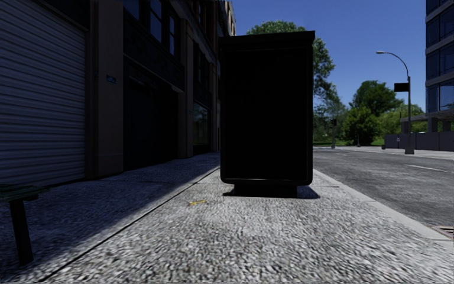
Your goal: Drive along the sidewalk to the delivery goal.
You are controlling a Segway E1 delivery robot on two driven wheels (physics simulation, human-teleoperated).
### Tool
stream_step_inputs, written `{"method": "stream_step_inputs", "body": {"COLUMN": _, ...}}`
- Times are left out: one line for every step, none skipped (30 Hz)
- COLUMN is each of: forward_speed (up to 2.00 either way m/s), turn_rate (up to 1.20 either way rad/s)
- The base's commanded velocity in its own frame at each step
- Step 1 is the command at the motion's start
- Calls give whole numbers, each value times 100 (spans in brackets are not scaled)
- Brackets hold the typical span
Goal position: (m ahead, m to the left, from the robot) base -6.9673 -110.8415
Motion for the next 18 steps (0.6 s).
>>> {"method": "stream_step_inputs", "body": {"forward_speed": 111, "turn_rate": 51}}
{"method": "stream_step_inputs", "body": {"forward_speed": 111, "turn_rate": 51}}
{"method": "stream_step_inputs", "body": {"forward_speed": 111, "turn_rate": 51}}
{"method": "stream_step_inputs", "body": {"forward_speed": 111, "turn_rate": 51}}
{"method": "stream_step_inputs", "body": {"forward_speed": 111, "turn_rate": 51}}
{"method": "stream_step_inputs", "body": {"forward_speed": 111, "turn_rate": 50}}
{"method": "stream_step_inputs", "body": {"forward_speed": 111, "turn_rate": 49}}
{"method": "stream_step_inputs", "body": {"forward_speed": 111, "turn_rate": 49}}
{"method": "stream_step_inputs", "body": {"forward_speed": 111, "turn_rate": 44}}
{"method": "stream_step_inputs", "body": {"forward_speed": 111, "turn_rate": 24}}
{"method": "stream_step_inputs", "body": {"forward_speed": 111, "turn_rate": 24}}
{"method": "stream_step_inputs", "body": {"forward_speed": 111, "turn_rate": 2}}
{"method": "stream_step_inputs", "body": {"forward_speed": 111, "turn_rate": 0}}
{"method": "stream_step_inputs", "body": {"forward_speed": 111, "turn_rate": 0}}
{"method": "stream_step_inputs", "body": {"forward_speed": 111, "turn_rate": 0}}
{"method": "stream_step_inputs", "body": {"forward_speed": 111, "turn_rate": 0}}
{"method": "stream_step_inputs", "body": {"forward_speed": 111, "turn_rate": 0}}
{"method": "stream_step_inputs", "body": {"forward_speed": 111, "turn_rate": 0}}
